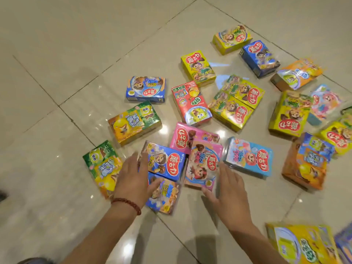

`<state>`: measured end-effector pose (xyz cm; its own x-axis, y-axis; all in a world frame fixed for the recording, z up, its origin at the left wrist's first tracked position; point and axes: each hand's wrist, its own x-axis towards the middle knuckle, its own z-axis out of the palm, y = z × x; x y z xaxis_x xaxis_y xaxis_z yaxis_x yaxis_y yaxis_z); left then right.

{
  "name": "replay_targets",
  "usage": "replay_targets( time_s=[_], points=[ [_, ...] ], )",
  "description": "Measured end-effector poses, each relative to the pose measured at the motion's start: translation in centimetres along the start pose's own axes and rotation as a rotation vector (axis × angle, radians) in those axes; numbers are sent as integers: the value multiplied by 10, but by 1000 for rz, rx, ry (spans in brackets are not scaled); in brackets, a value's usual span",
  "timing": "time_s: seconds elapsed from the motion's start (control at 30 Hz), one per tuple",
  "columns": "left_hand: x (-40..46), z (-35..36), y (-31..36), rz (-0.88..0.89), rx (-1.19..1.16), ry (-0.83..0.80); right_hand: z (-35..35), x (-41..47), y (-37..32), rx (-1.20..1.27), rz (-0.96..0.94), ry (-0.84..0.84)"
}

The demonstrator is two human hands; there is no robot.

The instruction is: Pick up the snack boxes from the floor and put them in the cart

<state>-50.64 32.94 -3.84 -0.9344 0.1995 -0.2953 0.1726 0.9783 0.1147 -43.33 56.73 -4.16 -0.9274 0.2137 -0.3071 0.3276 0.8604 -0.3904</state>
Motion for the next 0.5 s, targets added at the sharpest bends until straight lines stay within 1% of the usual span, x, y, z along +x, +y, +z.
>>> replay_targets(
  time_s=[0.07,0.1,0.17,0.27,0.37,0.5],
  points=[
    [23,24,-3,-103,-88,-4,30,20,5,186,41,26],
    [32,33,-3,-173,-136,-29,41,28,5,267,59,70],
    [46,46,1,-278,-210,-7,58,38,2,427,85,151],
    [58,50,7,-367,-279,-21,72,42,-5,679,142,167],
    [62,47,1,-406,-370,-40,73,41,-6,761,169,156],
    [57,39,-1,-392,-611,33,66,42,-4,811,157,111]
  ],
)
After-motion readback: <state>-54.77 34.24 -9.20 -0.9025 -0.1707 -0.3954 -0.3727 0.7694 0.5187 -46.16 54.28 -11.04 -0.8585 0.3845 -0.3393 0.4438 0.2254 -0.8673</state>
